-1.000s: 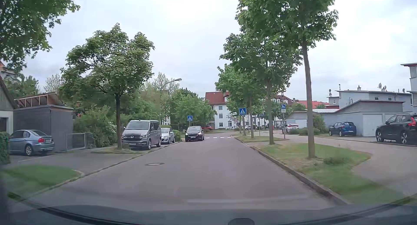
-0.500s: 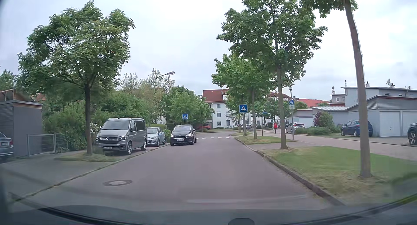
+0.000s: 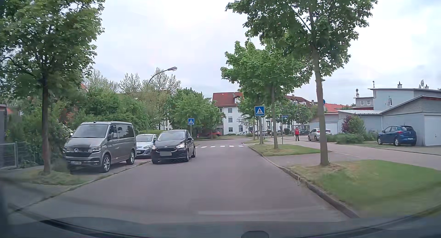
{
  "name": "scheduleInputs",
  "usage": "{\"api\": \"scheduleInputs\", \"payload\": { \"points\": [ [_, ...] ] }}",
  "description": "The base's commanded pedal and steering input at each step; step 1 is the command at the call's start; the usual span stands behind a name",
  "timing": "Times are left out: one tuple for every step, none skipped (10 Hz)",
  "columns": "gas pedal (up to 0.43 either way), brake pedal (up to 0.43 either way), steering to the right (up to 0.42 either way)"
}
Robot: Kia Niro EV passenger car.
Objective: Follow the waypoints while adhering to traffic rules and regulations
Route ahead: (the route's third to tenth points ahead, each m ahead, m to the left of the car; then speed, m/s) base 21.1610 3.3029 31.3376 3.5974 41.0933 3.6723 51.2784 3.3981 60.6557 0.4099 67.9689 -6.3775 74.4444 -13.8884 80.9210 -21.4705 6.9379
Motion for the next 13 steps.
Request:
{"api": "scheduleInputs", "payload": {
  "points": [
    [0.008,0.0,0.0],
    [0.008,0.0,-0.001],
    [0.008,0.0,-0.002],
    [0.008,0.0,-0.004],
    [0.008,0.0,-0.007],
    [0.008,0.0,-0.009],
    [0.008,0.0,-0.009],
    [0.008,0.0,-0.008],
    [0.008,0.0,-0.009],
    [0.008,0.0,-0.01],
    [0.008,0.0,-0.011],
    [0.008,0.0,-0.014],
    [0.008,0.0,-0.014]
  ]
}}
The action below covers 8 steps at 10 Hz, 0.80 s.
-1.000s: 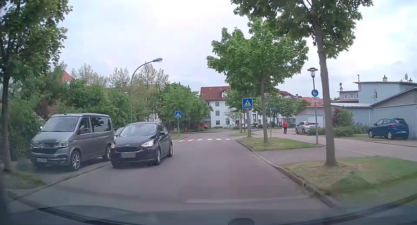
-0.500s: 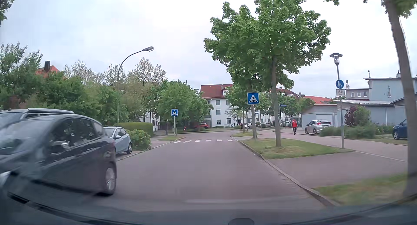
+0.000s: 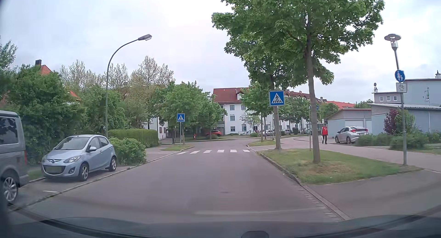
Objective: Follow the waypoints while adhering to traffic rules and regulations
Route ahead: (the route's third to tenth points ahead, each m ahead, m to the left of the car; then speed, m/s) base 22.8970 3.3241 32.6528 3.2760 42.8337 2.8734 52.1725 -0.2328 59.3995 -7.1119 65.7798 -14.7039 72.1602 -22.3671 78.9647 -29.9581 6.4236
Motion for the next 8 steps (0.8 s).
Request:
{"api": "scheduleInputs", "payload": {
  "points": [
    [0.008,0.0,-0.014],
    [0.008,0.0,-0.014],
    [0.02,0.0,-0.013],
    [0.02,0.0,-0.012],
    [0.02,0.0,-0.011],
    [0.02,0.0,-0.01],
    [0.02,0.0,-0.01],
    [0.02,0.0,-0.01]
  ]
}}
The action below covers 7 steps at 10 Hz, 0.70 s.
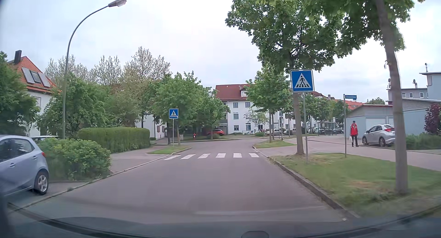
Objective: Follow the waypoints while adhering to traffic rules and regulations
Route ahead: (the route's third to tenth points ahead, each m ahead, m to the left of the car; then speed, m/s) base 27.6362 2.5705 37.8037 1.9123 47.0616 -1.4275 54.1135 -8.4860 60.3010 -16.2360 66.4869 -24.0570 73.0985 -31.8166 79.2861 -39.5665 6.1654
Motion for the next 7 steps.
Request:
{"api": "scheduleInputs", "payload": {
  "points": [
    [0.028,0.0,-0.009],
    [0.039,0.0,-0.008],
    [0.039,0.0,-0.006],
    [0.039,0.0,-0.004],
    [0.039,0.0,-0.004],
    [0.039,0.0,-0.004],
    [0.039,0.0,-0.003]
  ]
}}
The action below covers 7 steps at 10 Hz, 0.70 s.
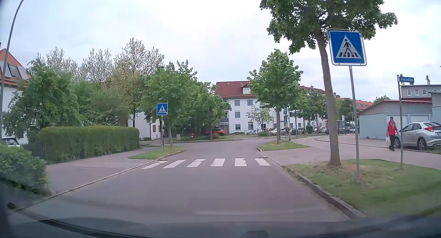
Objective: Follow the waypoints while adhering to traffic rules and regulations
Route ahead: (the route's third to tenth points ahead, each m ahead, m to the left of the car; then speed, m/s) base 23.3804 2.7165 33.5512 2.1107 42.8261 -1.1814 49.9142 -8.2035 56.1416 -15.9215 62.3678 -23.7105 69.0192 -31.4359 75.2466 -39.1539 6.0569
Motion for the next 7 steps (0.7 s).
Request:
{"api": "scheduleInputs", "payload": {
  "points": [
    [0.047,0.0,-0.003],
    [0.039,0.0,-0.003],
    [0.039,0.0,-0.003],
    [0.039,0.0,-0.004],
    [0.039,0.0,-0.004],
    [0.039,0.0,-0.004],
    [0.039,0.0,-0.004]
  ]
}}
